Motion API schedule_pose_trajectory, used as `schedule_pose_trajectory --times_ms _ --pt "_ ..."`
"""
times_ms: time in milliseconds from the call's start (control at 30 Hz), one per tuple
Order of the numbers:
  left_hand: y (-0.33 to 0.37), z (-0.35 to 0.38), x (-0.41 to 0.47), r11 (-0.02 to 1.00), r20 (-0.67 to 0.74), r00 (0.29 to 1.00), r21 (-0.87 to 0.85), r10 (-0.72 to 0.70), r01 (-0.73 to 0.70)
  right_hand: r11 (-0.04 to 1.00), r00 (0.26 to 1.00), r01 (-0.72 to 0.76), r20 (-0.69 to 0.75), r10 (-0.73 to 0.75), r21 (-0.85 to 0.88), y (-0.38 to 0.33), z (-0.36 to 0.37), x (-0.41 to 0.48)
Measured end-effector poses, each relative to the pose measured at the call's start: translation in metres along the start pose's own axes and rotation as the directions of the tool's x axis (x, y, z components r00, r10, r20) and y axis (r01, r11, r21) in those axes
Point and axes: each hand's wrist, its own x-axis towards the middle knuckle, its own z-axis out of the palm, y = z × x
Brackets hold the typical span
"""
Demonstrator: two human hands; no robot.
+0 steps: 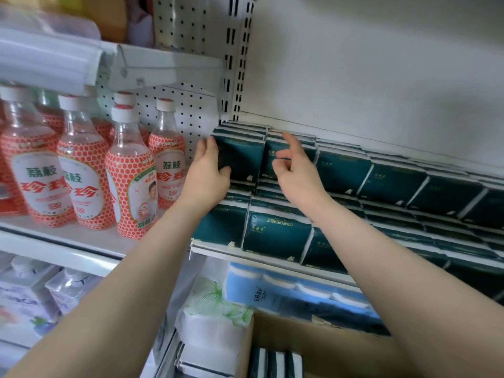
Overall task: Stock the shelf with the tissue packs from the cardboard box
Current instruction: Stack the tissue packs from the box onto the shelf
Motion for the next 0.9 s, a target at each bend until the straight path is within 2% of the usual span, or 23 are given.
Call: schedule_pose_trajectory --times_ms 267,400,667,900 --pt "0.049 0.015 -0.045 0.963 -0.064 0.962 -0.033 0.264 -0.266 1.000 0.995 -0.006 -0.097 0.006 -0.003 0.009 -0.061 -0.048" --pt "0.076 0.029 -0.082 0.921 -0.021 0.927 -0.109 0.375 -0.375 0.999 0.985 -0.053 -0.163 0.051 -0.004 0.031 -0.095 -0.091" --pt "0.101 0.102 -0.176 0.865 0.298 0.813 -0.199 0.501 -0.460 0.985 0.979 -0.158 -0.139 0.148 -0.063 0.104 -0.129 -0.218" --pt "0.069 0.179 -0.249 0.932 0.626 0.692 -0.194 0.358 -0.306 0.933 0.943 -0.332 -0.052 0.328 -0.137 0.179 -0.122 -0.306"
